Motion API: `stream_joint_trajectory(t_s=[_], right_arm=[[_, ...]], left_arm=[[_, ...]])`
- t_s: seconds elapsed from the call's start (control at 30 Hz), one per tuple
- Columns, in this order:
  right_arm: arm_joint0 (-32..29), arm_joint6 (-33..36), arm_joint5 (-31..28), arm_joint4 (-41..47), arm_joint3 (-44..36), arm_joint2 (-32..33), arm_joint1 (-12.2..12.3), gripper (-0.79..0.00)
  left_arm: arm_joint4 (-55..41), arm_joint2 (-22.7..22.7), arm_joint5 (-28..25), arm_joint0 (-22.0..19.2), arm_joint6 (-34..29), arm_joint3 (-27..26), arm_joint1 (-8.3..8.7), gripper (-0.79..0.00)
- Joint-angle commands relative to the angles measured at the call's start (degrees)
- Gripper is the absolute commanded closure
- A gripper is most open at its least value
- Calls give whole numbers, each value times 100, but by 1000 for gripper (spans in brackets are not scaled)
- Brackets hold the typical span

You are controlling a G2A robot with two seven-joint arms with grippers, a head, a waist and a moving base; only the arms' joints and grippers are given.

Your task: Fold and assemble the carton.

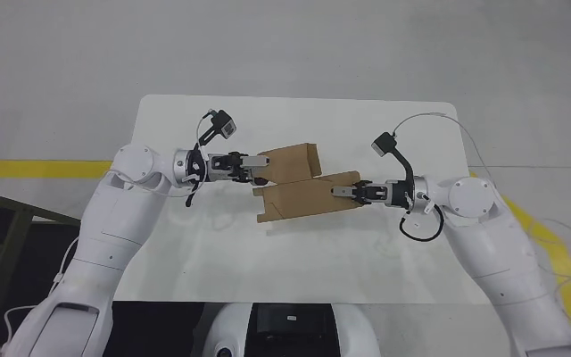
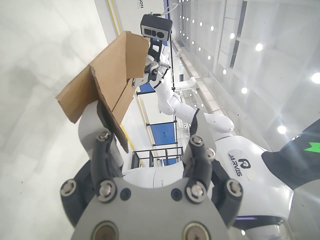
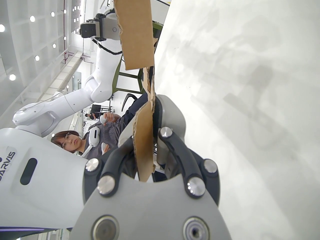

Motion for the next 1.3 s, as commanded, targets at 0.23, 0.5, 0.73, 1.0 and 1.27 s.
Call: stream_joint_trajectory(t_s=[0.23,0.5,0.73,1.0,1.27], right_arm=[[18,12,5,-25,-33,-5,0,0],[11,4,7,-51,-61,-2,3,0],[4,1,9,-89,-67,9,8,0],[-4,4,22,-127,-90,16,14,0],[-6,2,30,-148,-101,14,17,0]], left_arm=[[72,6,79,-28,97,76,6,-391],[150,52,125,-58,143,121,3,-357],[284,89,152,-75,194,187,7,-357],[492,126,161,-89,245,224,18,-271],[556,156,195,-88,217,297,26,-80]])
